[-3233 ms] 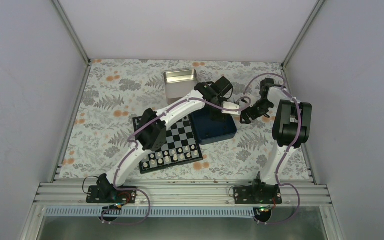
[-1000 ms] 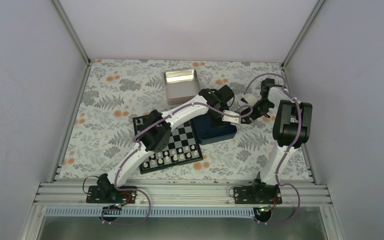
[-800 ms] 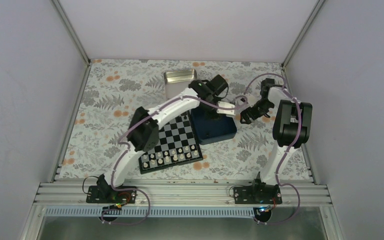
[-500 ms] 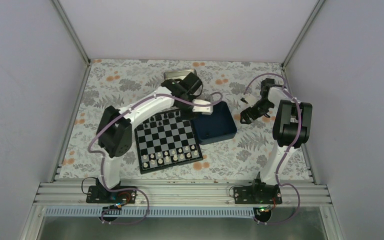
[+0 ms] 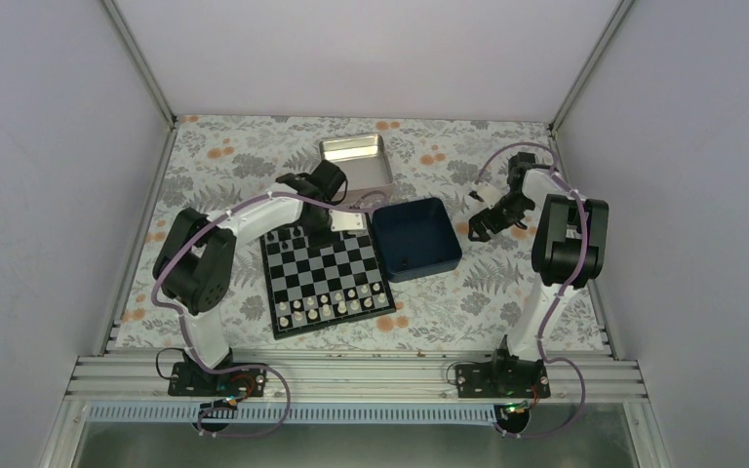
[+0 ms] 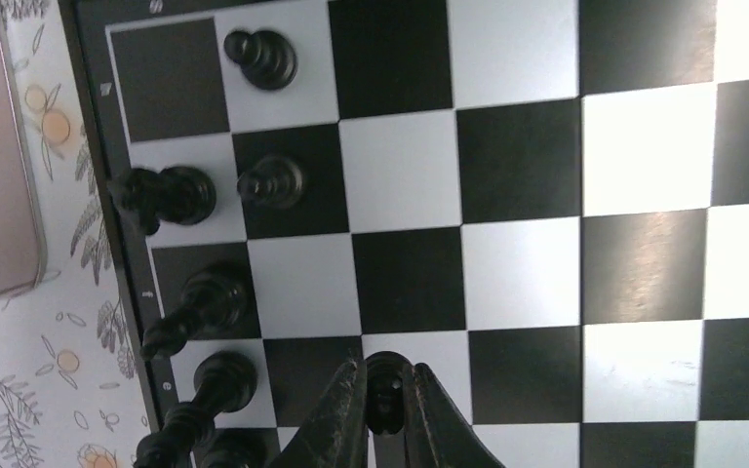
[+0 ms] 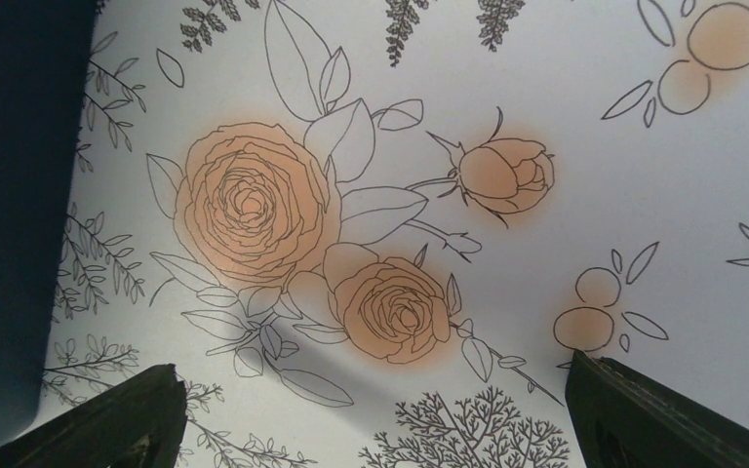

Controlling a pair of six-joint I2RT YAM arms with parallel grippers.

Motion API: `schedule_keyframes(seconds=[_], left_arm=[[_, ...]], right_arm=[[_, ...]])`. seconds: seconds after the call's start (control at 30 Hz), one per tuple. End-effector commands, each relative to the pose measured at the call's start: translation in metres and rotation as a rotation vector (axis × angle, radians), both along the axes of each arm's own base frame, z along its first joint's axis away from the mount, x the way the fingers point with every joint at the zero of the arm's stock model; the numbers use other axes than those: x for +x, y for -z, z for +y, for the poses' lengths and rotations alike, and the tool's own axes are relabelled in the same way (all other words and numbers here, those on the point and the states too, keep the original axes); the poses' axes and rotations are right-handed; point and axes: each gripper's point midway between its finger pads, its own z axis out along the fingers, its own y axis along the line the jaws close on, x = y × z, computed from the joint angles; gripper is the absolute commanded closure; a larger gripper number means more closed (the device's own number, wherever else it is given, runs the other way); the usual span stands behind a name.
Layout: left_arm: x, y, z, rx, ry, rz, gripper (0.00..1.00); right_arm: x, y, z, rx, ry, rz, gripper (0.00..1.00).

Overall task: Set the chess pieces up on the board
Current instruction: Place the chess piece on the chessboard.

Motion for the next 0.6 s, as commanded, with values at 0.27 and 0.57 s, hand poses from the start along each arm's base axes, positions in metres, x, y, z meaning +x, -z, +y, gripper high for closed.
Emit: schedule_keyframes(seconds=[0.27, 0.57], left_arm=[[0.023, 0.016, 0.021, -0.006, -0.069, -0.053, 0.91], [0.027, 0.022, 0.024, -0.010, -0.077, -0.033, 0.91]], right_arm=[[-0.017, 0.019, -0.001, -0.009, 0.016, 0.098, 0.00], [-0.018, 0.022, -0.001, -0.010, 0.015, 0.104, 0.00]])
